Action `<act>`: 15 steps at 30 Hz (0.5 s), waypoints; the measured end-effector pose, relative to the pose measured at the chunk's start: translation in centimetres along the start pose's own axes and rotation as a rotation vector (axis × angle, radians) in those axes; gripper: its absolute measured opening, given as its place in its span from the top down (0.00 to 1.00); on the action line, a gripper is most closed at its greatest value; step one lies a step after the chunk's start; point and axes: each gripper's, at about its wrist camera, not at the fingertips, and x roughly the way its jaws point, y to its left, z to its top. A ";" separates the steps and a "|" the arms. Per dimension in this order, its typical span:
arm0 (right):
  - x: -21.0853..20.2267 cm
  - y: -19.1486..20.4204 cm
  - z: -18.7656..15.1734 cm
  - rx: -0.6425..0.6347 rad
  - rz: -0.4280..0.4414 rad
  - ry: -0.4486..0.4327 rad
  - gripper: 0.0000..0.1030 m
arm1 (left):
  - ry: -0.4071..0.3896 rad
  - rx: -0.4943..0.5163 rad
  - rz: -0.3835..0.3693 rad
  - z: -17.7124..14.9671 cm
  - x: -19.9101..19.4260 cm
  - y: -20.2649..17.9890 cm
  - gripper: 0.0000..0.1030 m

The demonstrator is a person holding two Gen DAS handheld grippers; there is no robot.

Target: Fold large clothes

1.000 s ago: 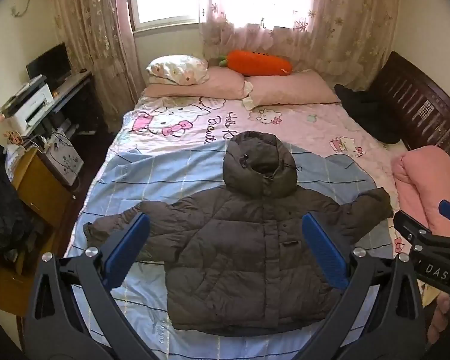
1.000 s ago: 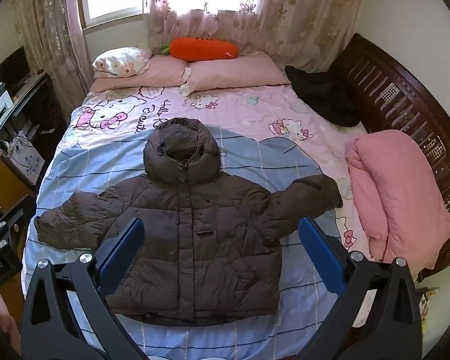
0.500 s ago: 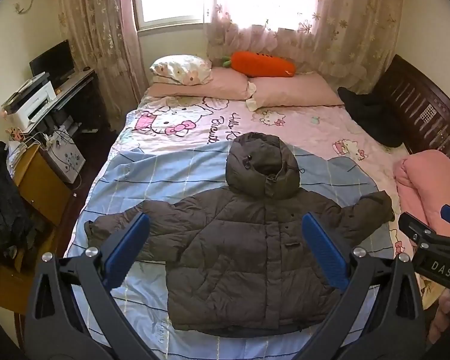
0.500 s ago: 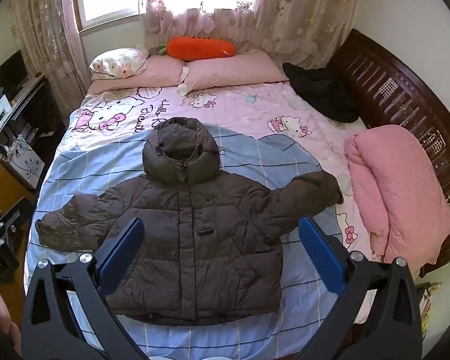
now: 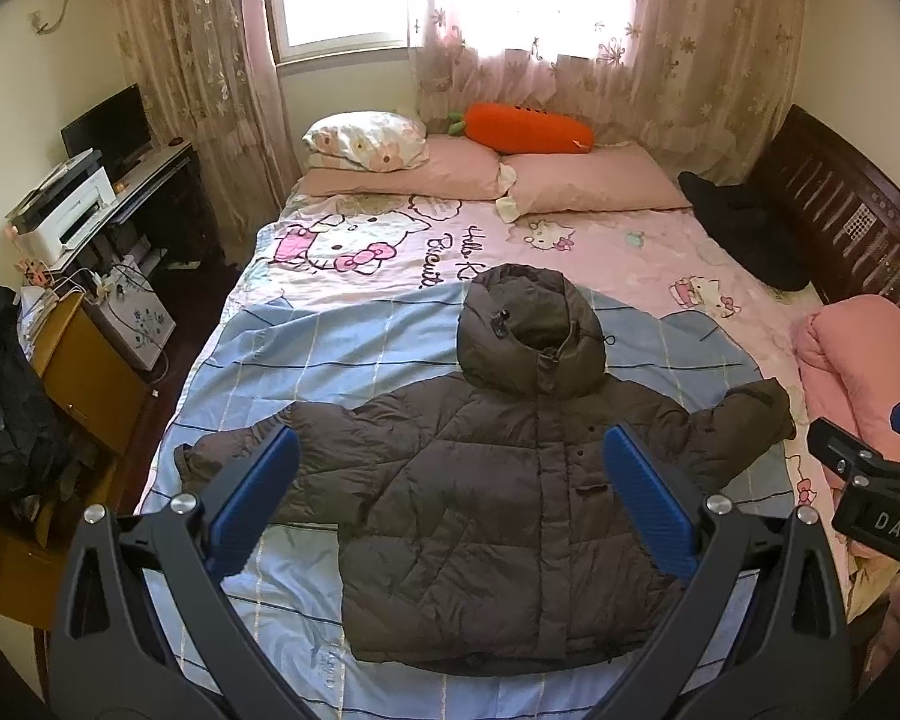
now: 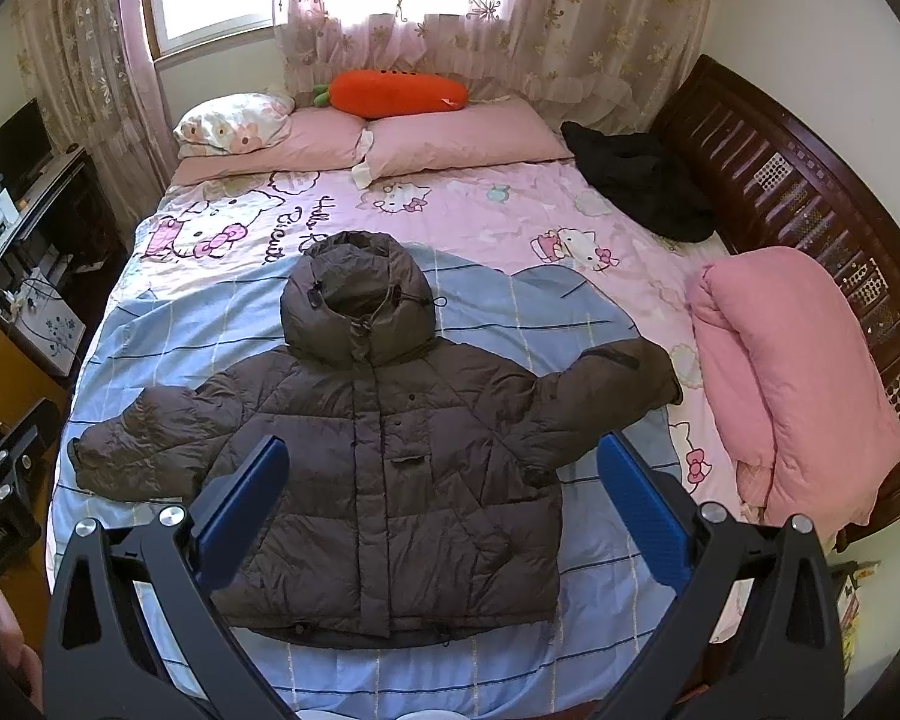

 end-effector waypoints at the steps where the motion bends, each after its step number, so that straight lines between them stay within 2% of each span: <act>1: 0.0 0.0 0.0 0.002 -0.001 0.000 0.01 | 0.000 0.000 0.000 -0.1 0.0 0.0 0.02; 5: 0.0 0.1 -0.1 -0.003 -0.002 -0.001 0.01 | 0.007 -0.004 -0.018 -0.2 0.1 0.0 0.02; 15: 0.0 0.3 -0.5 0.004 -0.003 -0.003 0.01 | 0.013 -0.002 -0.005 -0.6 0.6 0.1 0.02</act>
